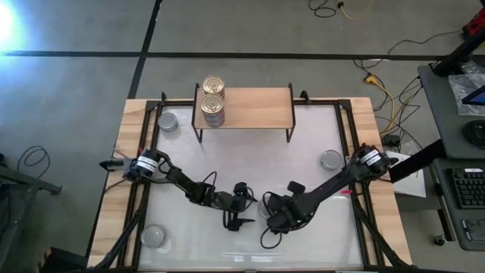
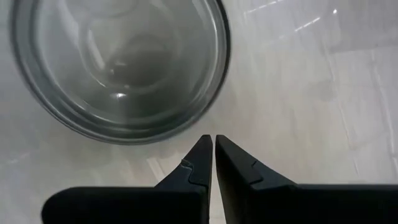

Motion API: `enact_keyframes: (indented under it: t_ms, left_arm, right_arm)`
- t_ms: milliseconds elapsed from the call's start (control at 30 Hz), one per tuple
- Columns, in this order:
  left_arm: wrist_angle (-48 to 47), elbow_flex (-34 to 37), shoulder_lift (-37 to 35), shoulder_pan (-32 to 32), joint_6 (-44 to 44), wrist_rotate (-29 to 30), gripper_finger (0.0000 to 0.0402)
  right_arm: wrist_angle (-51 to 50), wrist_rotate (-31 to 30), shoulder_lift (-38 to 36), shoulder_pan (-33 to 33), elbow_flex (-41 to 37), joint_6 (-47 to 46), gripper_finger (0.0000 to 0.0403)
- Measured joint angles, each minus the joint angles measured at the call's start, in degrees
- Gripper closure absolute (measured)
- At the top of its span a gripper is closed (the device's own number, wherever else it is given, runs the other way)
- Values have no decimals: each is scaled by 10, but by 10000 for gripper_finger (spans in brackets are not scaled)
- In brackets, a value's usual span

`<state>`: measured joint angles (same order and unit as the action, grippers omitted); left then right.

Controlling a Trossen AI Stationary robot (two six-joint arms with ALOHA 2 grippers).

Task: Stack canned seafood by type on shelf
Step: Put the green tuna can on the shelf

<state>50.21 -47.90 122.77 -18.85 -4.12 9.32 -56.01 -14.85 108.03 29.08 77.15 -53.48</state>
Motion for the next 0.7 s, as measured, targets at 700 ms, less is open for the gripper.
enact_keyframes:
  t_ms: [700]
  left_arm:
    - [-110, -91, 9, 12, 46, 2, 3]
  right_arm:
    - [62, -26, 0, -29, -10, 45, 390]
